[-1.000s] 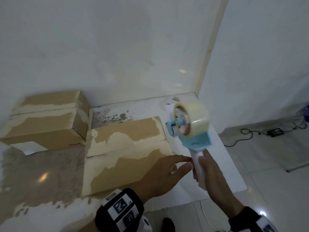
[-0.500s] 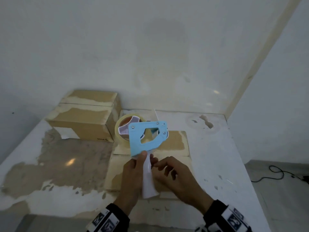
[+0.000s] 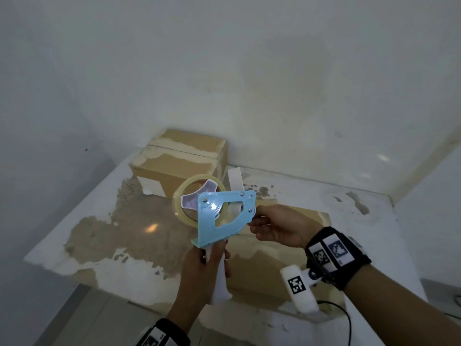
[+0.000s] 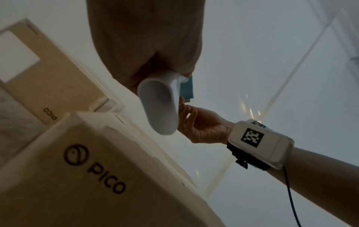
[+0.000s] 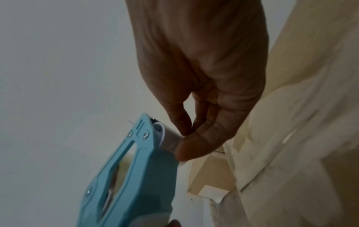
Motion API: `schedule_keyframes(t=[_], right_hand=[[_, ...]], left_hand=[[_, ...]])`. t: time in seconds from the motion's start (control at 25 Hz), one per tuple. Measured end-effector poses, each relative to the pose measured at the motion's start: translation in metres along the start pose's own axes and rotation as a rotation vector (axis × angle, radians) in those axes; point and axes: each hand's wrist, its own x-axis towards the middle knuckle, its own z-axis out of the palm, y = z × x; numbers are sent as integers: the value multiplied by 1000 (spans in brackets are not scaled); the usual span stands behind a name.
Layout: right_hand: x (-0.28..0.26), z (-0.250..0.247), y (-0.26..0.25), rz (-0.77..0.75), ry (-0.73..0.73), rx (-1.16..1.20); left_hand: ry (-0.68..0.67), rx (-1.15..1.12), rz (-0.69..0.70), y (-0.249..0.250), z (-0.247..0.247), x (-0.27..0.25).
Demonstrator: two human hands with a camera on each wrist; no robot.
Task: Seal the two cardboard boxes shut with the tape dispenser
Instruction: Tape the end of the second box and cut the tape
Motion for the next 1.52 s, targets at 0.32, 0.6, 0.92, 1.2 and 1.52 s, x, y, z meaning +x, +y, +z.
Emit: schedule_keyframes(t=[0.32, 0.6, 0.92, 1.2, 1.52], right_hand=[[43, 42, -44, 88, -102, -180], [75, 55, -67, -70, -17, -624], [133, 40, -84, -81, 20, -951], [180, 36, -70, -75, 47, -1133], [194, 30, -64, -59, 105, -1265]], left_hand=[[66, -16, 72, -10, -38, 18], [97, -74, 29, -14, -39, 32], [184, -211, -175, -22, -25, 43], [243, -380, -349, -27, 4, 65], [272, -406, -427, -41, 7, 54]])
